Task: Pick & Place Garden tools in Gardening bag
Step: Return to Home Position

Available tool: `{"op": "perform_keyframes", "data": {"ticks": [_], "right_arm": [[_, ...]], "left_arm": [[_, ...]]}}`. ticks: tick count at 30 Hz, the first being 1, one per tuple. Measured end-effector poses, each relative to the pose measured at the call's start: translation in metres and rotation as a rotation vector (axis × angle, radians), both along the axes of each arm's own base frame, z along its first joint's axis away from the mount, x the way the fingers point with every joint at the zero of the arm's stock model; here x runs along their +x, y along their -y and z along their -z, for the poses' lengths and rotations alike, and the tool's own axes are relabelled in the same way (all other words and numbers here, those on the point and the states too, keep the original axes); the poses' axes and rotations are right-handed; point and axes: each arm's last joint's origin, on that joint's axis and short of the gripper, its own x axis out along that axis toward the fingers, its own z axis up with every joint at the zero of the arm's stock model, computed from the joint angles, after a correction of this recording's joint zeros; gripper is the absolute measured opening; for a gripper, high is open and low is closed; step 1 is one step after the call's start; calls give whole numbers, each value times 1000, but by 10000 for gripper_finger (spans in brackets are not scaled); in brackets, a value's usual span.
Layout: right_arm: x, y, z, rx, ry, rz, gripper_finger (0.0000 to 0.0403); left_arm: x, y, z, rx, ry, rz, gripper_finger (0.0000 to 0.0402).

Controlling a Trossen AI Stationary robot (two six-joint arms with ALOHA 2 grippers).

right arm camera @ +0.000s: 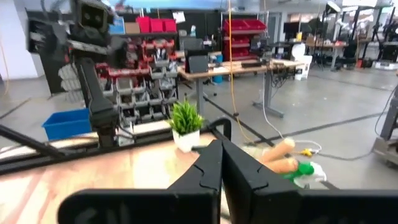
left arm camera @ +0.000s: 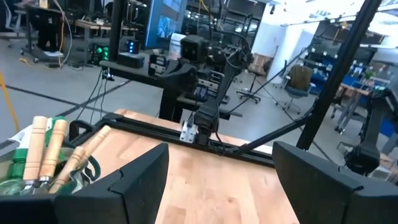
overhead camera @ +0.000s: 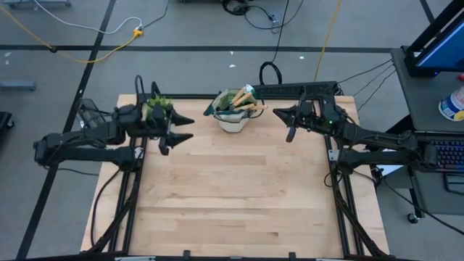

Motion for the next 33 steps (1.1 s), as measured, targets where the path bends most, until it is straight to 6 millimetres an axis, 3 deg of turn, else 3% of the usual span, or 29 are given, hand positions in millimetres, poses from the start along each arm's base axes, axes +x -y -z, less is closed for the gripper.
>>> {"op": "perform_keyframes", "data": {"ticks": [10,19,25,33], "right_arm": [[-10,-4,-1,4,-32,0,0],[-29,-12,-1,53,-54,-3,0],[-37,-15,28,67,36,-5,0],[-57,-20,54,65,66,77,0]], "left_arm": [[-30,14,6,77,46,-23,294],[-39,17,46,45,87,-64,294],[-42,20,74,29,156,-47,294],[-51,20,85,40,171,-116,294]]}}
